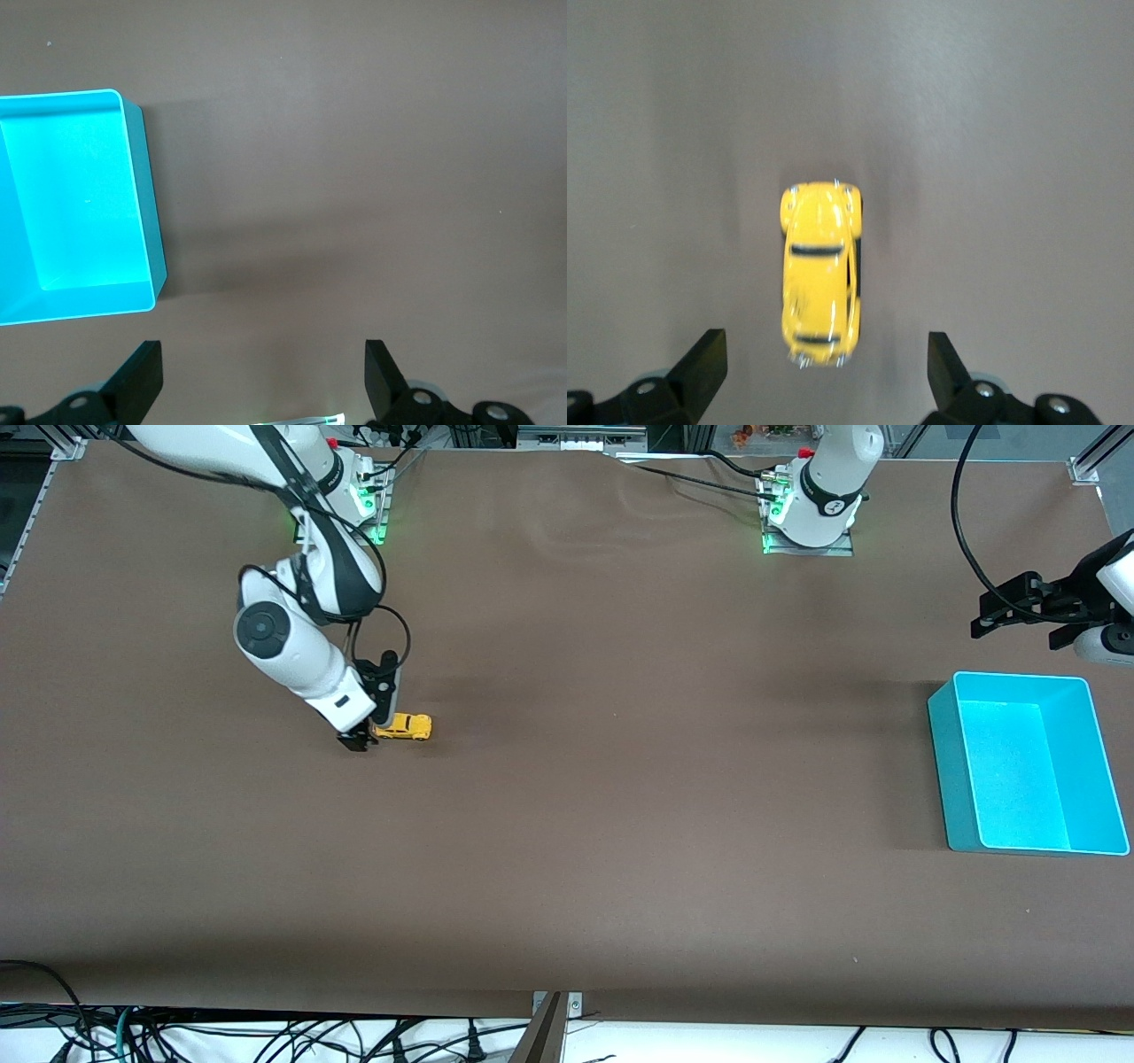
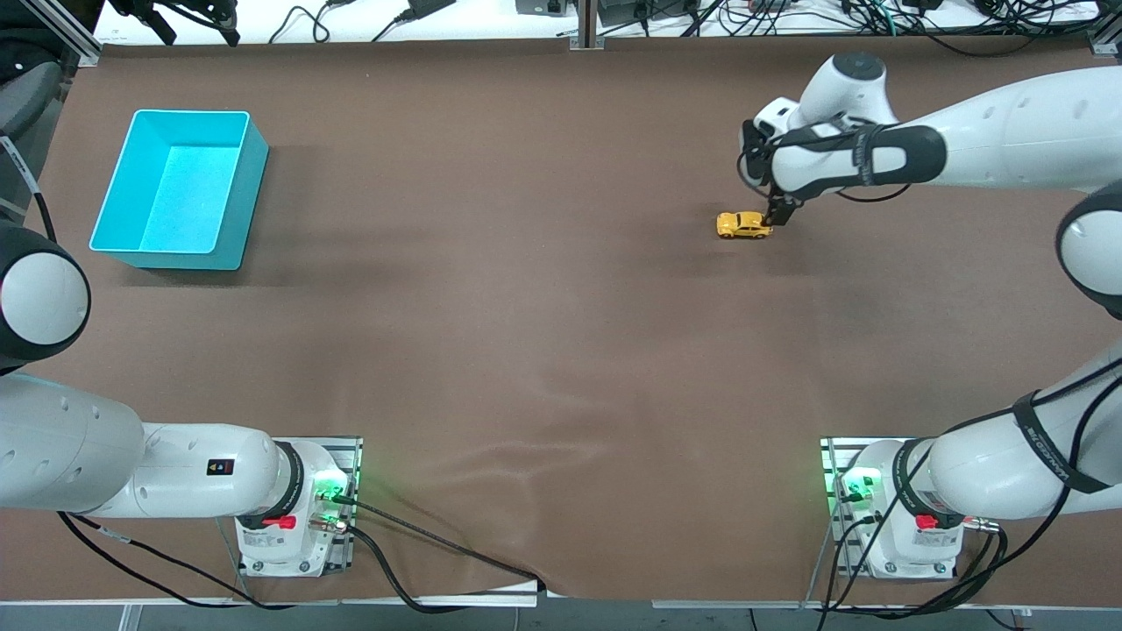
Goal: Wind and store yellow beetle car
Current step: 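Move the right gripper over the yellow beetle car and lower it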
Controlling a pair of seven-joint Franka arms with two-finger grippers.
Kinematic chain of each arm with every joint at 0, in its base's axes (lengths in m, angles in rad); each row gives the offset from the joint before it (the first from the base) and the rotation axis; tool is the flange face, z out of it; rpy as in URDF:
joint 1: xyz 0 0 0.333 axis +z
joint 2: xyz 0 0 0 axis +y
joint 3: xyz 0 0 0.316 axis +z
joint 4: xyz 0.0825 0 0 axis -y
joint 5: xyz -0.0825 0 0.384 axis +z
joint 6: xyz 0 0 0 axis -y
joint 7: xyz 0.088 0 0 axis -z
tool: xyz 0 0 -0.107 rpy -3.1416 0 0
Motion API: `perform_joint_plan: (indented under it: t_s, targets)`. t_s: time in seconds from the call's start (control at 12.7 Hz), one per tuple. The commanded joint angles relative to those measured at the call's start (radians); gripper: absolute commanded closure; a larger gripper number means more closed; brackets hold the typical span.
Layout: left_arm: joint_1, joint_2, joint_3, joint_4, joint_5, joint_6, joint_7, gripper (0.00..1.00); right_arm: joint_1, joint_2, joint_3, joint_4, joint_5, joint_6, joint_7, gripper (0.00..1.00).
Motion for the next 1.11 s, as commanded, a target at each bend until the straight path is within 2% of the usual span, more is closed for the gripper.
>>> perform_joint_plan:
  t_s: [0.0,0.4,0.63,1.03]
  targets:
    - [0.002,0.018,0.002,0.017,-0.021,0.002,0.018,0.0,-0.007,0.069,0.022,-0.009,-0.006,0.098,-0.101,0.0]
    - [0.005,0.022,0.003,0.017,-0.03,0.004,0.018,0.0,-0.007,0.078,0.041,-0.025,-0.006,0.112,-0.112,0.01]
    - [0.005,0.024,0.003,0.008,-0.036,0.031,0.018,0.0,-0.01,0.062,0.039,-0.025,-0.006,0.083,-0.103,0.09]
    - [0.005,0.03,0.003,-0.052,-0.037,0.119,0.018,0.0,-0.01,0.025,0.038,-0.025,-0.006,0.037,-0.103,0.09]
